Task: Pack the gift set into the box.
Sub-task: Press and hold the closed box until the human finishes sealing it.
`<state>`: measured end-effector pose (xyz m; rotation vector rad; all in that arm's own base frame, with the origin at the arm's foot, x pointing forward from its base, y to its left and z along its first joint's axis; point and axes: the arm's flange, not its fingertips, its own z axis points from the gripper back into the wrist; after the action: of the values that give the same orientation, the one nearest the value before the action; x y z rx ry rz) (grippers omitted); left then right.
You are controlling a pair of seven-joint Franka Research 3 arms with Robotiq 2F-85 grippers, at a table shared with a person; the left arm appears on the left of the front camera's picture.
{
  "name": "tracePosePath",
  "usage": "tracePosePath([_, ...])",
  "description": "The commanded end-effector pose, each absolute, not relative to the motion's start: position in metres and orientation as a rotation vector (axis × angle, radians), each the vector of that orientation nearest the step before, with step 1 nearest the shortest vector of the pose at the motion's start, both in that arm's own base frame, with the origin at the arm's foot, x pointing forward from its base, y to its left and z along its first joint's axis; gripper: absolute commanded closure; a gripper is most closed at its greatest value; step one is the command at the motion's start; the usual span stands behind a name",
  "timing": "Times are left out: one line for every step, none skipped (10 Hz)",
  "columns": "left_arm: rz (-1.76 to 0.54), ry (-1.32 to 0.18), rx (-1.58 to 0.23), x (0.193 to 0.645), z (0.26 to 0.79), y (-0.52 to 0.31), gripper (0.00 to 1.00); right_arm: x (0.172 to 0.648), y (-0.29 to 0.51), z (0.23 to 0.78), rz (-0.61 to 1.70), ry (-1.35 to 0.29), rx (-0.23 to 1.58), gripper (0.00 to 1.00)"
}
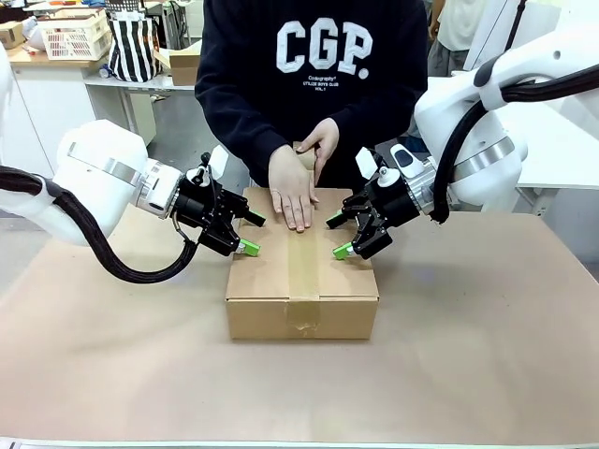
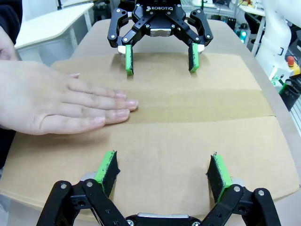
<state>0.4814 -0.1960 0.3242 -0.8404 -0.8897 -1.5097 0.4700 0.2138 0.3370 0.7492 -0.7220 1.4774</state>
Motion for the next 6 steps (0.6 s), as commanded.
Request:
tracePosePath([-1.507,-0.888,-0.843,0.4802,0.3224,-0.1947,0.00,0.4697,0.2134,0.3339,1.480,-0.730,0.747,0.00])
tracePosePath([-1.507,-0.888,-0.843,0.4802,0.3224,-0.1947,0.00,0.4697,0.2134,0.3339,1.480,-0.730,0.747,0.00])
tracePosePath([-1.507,-0.888,-0.843,0.4802,0.3224,-0.1947,0.00,0.4697,0.2134,0.3339,1.480,-0.730,0.747,0.00])
tracePosePath([-1.507,-0.888,-0.843,0.4802,0.3224,-0.1947,0.00,0.4697,0.2134,0.3339,1.480,-0.730,0.747,0.00])
tracePosePath([-1.507,-0.888,-0.843,0.4802,0.3224,-0.1947,0.00,0.4697,0.2134,0.3339,1.480,-0.730,0.747,0.00])
tracePosePath([-1.507,-0.888,-0.843,0.4802,0.3224,-0.1947,0.00,0.4697,0.2134,0.3339,1.480,-0.730,0.747,0.00])
